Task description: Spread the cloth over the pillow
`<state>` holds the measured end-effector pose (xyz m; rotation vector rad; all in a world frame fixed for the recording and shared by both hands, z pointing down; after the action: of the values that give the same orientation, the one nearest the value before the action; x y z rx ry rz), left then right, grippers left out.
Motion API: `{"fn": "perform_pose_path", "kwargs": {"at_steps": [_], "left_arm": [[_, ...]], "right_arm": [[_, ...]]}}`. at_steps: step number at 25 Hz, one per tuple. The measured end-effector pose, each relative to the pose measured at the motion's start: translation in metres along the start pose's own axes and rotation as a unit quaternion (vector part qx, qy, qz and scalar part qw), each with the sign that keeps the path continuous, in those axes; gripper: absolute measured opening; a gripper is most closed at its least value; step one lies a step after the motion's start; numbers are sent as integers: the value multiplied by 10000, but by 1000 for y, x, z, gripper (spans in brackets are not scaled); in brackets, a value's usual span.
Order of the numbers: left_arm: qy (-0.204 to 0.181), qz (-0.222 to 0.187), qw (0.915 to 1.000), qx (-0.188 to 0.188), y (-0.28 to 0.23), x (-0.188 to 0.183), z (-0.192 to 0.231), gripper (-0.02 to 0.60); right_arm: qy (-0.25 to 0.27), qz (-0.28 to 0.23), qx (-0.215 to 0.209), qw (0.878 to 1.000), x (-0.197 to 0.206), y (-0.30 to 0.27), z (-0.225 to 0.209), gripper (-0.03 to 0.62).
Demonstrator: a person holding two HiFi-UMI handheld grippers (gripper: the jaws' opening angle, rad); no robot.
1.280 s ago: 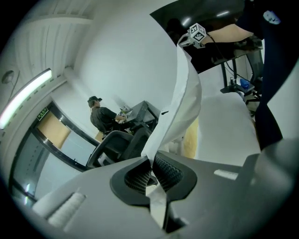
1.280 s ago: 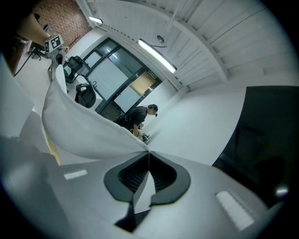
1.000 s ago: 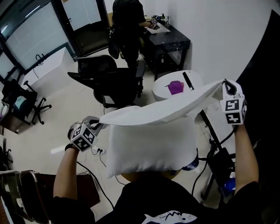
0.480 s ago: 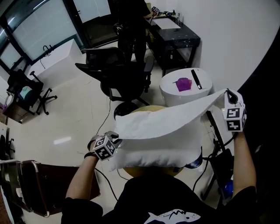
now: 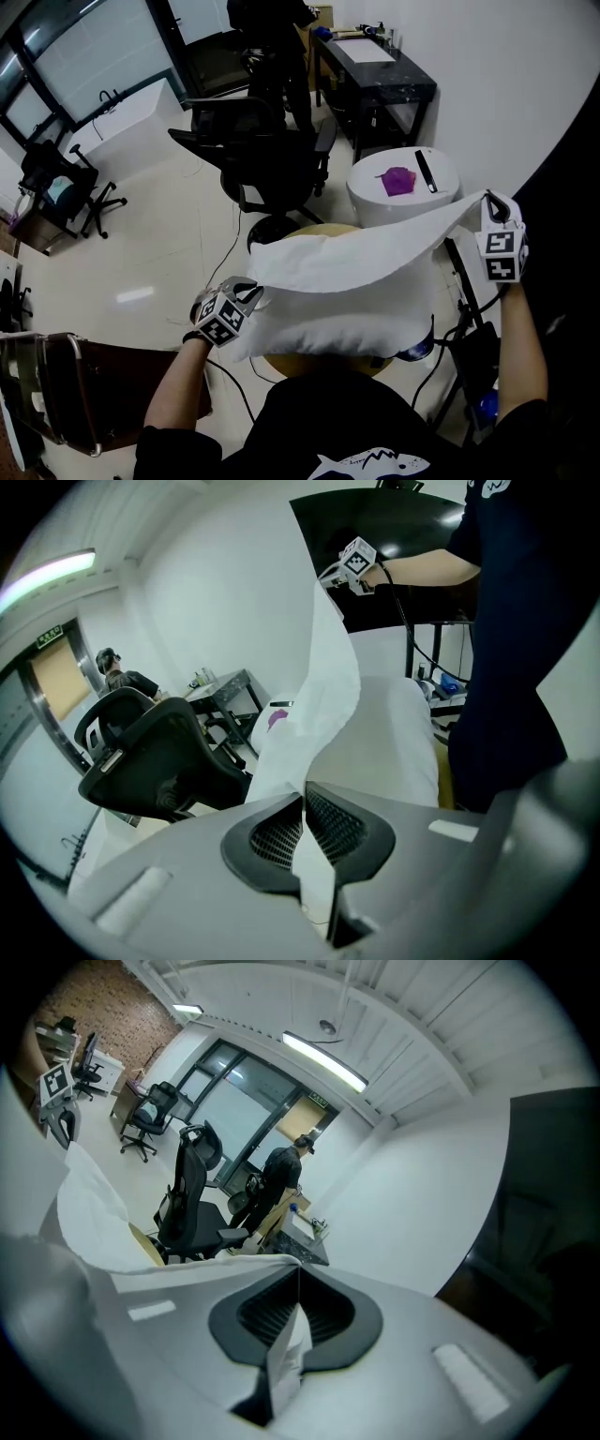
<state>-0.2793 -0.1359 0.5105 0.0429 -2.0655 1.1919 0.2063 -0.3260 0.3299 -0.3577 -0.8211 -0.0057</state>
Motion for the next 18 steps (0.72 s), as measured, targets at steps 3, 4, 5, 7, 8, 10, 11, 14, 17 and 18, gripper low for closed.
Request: {"fn": "perform_pose_path", "kwargs": {"at_steps": [3,4,5,7,8,10,11,14,17,18], "left_arm": [[151,-193,9996,-108,4,-4,3,0],[199,-250,9994,-158,5,-5,5,0],[251,-305,9990,-228,8,-5,8,0],[346,-402,9976,-436,16,-6,16,0],[368,-429,9968,-558,21,-7,22,0],[331,-410,9954,-794,32,-9,36,0],[286,-367,9948,-911,38,-10,44,0],[152,-202,9915,-1277,55,-14,73,0],[86,-115,9863,-1640,75,-23,106,0],[64,-98,9843,-1761,83,-26,118,0]], "right_arm": [[34,10,-8,10000,-1,-1,1,12],[42,10,-12,10000,-1,-1,1,12],[43,8,-14,10000,0,-1,1,12],[37,5,-2,10000,-1,1,0,12],[36,1,10,10000,-1,2,-1,12],[22,-22,39,10000,-3,5,-4,12],[14,-41,57,10000,-4,6,-6,12],[26,-102,129,9999,-8,7,-15,12],[61,-166,189,9997,-15,7,-25,12],[80,-196,222,9995,-18,8,-28,12]]}}
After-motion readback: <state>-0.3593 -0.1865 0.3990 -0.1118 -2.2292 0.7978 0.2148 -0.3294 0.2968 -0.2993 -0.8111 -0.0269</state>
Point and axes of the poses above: the fingertips, and each gripper's own axes: y backward along the fingers, z to its left, x out of its underside, the point moved 6 cm from there along y, backward along the fingers, and after that the axes turned 1 degree about -x, right-handed, at the moved point
